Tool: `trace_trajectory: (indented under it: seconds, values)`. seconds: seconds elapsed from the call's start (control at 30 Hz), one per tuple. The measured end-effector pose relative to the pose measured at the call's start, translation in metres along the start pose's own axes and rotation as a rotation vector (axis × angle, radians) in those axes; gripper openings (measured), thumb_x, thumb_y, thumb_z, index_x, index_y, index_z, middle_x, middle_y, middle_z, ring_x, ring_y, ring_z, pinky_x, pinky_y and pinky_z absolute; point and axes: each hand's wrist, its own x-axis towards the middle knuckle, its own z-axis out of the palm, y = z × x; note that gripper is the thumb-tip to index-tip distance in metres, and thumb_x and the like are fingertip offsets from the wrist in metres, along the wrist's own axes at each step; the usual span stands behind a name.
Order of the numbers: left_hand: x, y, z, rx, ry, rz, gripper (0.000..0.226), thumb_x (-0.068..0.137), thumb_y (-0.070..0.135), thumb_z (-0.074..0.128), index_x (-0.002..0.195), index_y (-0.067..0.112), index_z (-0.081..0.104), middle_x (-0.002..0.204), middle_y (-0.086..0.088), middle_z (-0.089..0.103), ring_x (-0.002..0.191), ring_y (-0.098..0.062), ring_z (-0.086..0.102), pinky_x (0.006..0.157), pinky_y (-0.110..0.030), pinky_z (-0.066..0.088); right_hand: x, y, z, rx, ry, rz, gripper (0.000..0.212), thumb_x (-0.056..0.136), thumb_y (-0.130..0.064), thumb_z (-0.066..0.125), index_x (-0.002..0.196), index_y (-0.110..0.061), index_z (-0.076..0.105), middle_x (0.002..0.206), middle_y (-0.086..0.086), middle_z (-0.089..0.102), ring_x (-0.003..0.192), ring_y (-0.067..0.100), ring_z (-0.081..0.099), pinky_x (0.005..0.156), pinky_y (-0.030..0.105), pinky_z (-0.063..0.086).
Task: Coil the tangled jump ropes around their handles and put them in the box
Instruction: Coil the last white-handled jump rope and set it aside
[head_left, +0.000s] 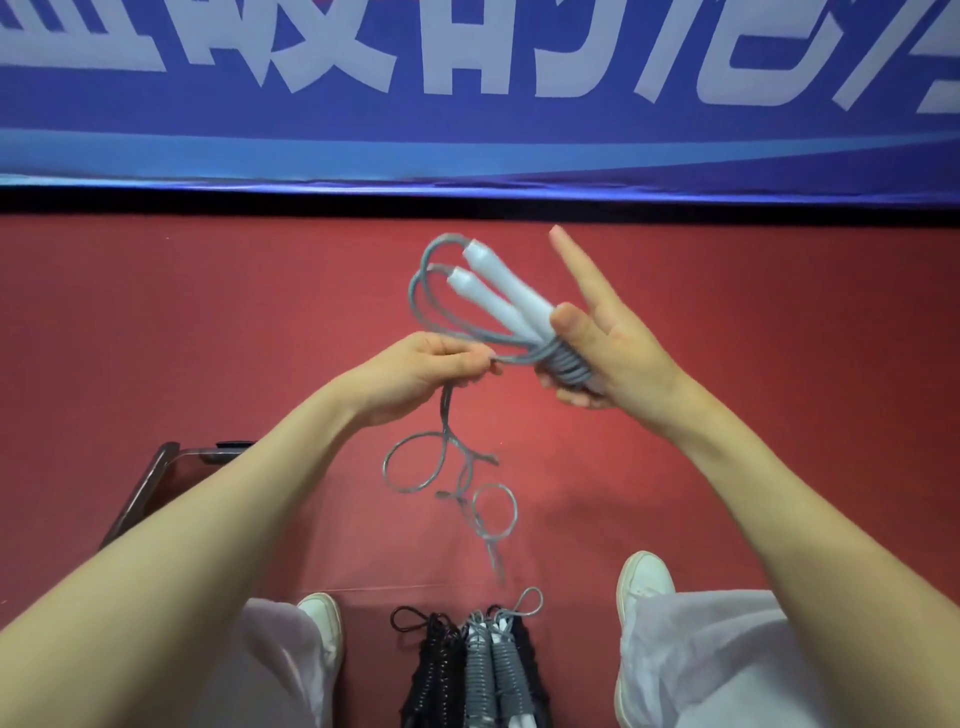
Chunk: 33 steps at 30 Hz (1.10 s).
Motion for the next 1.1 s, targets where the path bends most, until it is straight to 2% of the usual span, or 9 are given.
trace_trajectory:
  seconds: [0.13,0.23,0.4,0.5,0.6,0.73,0.83,0.97,1.1]
  values:
    - [-0.006,0.013,-0.020,0.328,-0.089,0.091,0.021,0.086,-0.001,0.059,0.091,0.017,0.068,0.084,0.012,0.072,0.079,-0.001,0.064,0.074,-0.018,0.049,-0.005,0.010,0.000,-0.242,-0.247,0.193,0.080,0.085,-0.051,0.063,0.145,-0.055,0.009,0.065,0.013,0.058,0.047,0.020,0.046,0.042,0.023,0.035]
    - [-0.002,0.018,-0.021,0.274,0.014,0.006,0.027,0.083,-0.011,0.061,0.083,0.015,0.072,0.079,0.002,0.072,0.074,-0.009,0.064,0.071,-0.022,0.052,-0.001,0.017,-0.004,-0.405,-0.263,0.327,0.081,0.079,-0.061,0.063,0.141,-0.061,0.011,0.069,0.009,0.059,0.056,0.023,0.050,0.050,0.030,0.040]
    - [0.000,0.015,-0.018,0.273,0.037,-0.026,0.023,0.082,-0.007,0.065,0.084,0.013,0.073,0.079,-0.001,0.073,0.073,-0.009,0.064,0.070,-0.023,0.053,0.002,0.016,-0.008,-0.393,-0.276,0.358,0.080,0.080,-0.054,0.066,0.143,-0.055,0.017,0.066,0.006,0.057,0.055,0.020,0.046,0.049,0.028,0.038]
    - [0.001,0.015,-0.012,0.294,0.023,-0.040,0.013,0.075,0.002,0.077,0.083,0.013,0.075,0.073,0.003,0.071,0.069,-0.005,0.060,0.070,-0.019,0.048,-0.001,0.015,0.001,-0.668,-0.355,0.356,0.086,0.080,-0.060,0.063,0.147,-0.049,0.011,0.069,0.004,0.063,0.056,0.015,0.054,0.057,0.026,0.045]
    - [0.002,0.015,-0.001,0.412,0.070,-0.002,0.014,0.071,0.010,0.082,0.081,0.018,0.077,0.077,-0.002,0.073,0.072,-0.006,0.059,0.075,-0.025,0.048,-0.001,0.022,0.014,-1.019,-0.383,0.388,0.089,0.085,-0.060,0.056,0.151,-0.038,0.000,0.077,0.002,0.058,0.063,0.017,0.054,0.057,0.029,0.036]
    - [0.003,0.013,0.025,0.360,0.270,0.105,0.016,0.074,0.011,0.081,0.075,0.025,0.073,0.070,0.007,0.068,0.059,0.001,0.057,0.060,-0.017,0.045,0.007,0.034,0.014,-1.332,-0.069,0.302,0.087,0.092,-0.047,0.049,0.153,-0.025,-0.008,0.120,0.014,0.063,0.105,0.036,0.061,0.075,0.037,0.038]
    - [0.005,0.015,0.039,0.072,0.379,0.092,0.004,0.089,0.019,0.068,0.087,0.017,0.066,0.069,0.008,0.062,0.047,-0.006,0.042,0.048,-0.021,0.034,0.013,0.029,-0.002,-1.331,0.257,0.236,0.087,0.092,-0.046,0.051,0.154,-0.024,-0.006,0.119,0.013,0.063,0.102,0.040,0.062,0.076,0.040,0.043]
    - [0.007,0.019,0.051,-0.147,0.160,-0.113,0.014,0.099,0.020,0.051,0.101,0.011,0.061,0.069,0.001,0.060,0.046,-0.009,0.030,0.045,-0.018,0.024,0.012,0.025,-0.009,-1.289,0.461,0.076,0.086,0.092,-0.045,0.054,0.154,-0.024,0.000,0.119,0.009,0.061,0.097,0.041,0.063,0.073,0.042,0.046]
    - [0.010,0.023,0.040,-0.361,0.121,-0.179,0.014,0.093,0.017,0.057,0.096,0.009,0.068,0.066,0.006,0.056,0.055,-0.006,0.041,0.057,-0.018,0.035,0.010,0.020,-0.007,-1.084,0.487,0.037,0.084,0.088,-0.048,0.060,0.152,-0.029,0.010,0.118,0.009,0.062,0.101,0.042,0.061,0.076,0.042,0.042]
